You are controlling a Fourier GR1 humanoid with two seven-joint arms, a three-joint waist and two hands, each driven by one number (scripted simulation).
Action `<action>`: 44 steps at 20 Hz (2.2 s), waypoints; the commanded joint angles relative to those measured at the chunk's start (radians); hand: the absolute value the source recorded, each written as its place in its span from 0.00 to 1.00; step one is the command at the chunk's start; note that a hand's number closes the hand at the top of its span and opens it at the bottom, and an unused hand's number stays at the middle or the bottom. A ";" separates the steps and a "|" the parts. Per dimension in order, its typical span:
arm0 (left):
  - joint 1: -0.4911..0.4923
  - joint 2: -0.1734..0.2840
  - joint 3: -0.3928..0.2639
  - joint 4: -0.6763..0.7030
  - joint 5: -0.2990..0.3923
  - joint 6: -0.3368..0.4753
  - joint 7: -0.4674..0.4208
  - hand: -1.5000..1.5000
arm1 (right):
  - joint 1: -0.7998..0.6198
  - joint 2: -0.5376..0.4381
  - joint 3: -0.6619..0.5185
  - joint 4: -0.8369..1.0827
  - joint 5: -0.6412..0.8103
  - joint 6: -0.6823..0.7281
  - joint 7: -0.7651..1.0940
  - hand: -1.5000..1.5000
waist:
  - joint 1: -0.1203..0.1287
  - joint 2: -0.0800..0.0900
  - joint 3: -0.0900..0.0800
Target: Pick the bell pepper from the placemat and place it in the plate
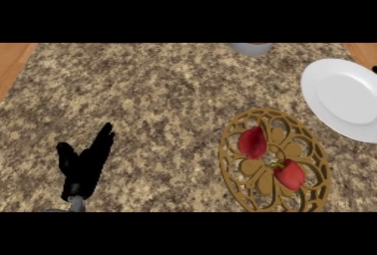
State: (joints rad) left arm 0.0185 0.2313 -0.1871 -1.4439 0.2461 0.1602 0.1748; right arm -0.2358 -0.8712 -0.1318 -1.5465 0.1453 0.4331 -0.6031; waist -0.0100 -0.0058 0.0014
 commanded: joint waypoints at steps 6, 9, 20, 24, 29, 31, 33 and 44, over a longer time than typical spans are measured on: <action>-0.023 -0.026 -0.005 0.049 -0.019 -0.010 0.016 0.50 | 0.164 -0.012 0.088 -0.329 0.241 -0.037 0.210 0.00 | -0.004 0.003 -0.002; -0.025 -0.024 0.015 0.062 -0.020 -0.018 -0.001 0.50 | 0.233 0.062 0.170 -0.400 0.360 -0.088 0.271 0.00 | 0.000 0.004 -0.002; 0.005 -0.063 0.006 -0.007 -0.071 -0.008 0.039 0.50 | 0.272 0.211 0.286 -0.444 0.592 -0.041 0.417 0.00 | 0.008 0.005 -0.001; 0.009 -0.055 0.035 -0.002 -0.053 -0.051 0.047 0.50 | 0.236 0.282 0.338 -0.350 0.670 -0.055 0.386 0.00 | 0.013 0.006 -0.001; -0.006 -0.102 0.025 0.002 -0.099 -0.026 0.040 0.50 | 0.271 0.350 0.355 -0.332 0.748 -0.092 0.345 0.00 | 0.012 0.006 -0.001; -0.005 -0.054 0.092 0.054 -0.057 -0.093 0.002 0.50 | 0.289 0.326 0.335 -0.308 0.796 -0.112 0.315 0.00 | 0.011 0.006 -0.001; -0.054 -0.109 0.039 0.048 -0.114 -0.031 0.042 0.50 | 0.284 0.328 0.299 -0.271 0.823 -0.173 0.290 0.00 | 0.008 0.006 -0.001; -0.015 -0.128 0.060 0.009 -0.132 -0.063 0.060 0.50 | 0.254 0.447 0.341 -0.208 0.978 -0.164 0.328 0.00 | 0.011 0.006 -0.001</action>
State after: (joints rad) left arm 0.0230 0.1294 -0.1189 -1.4536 0.1344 0.0884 0.2048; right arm 0.0369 -0.4714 0.1854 -1.8036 1.0699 0.2834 -0.2733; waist 0.0011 -0.0034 0.0031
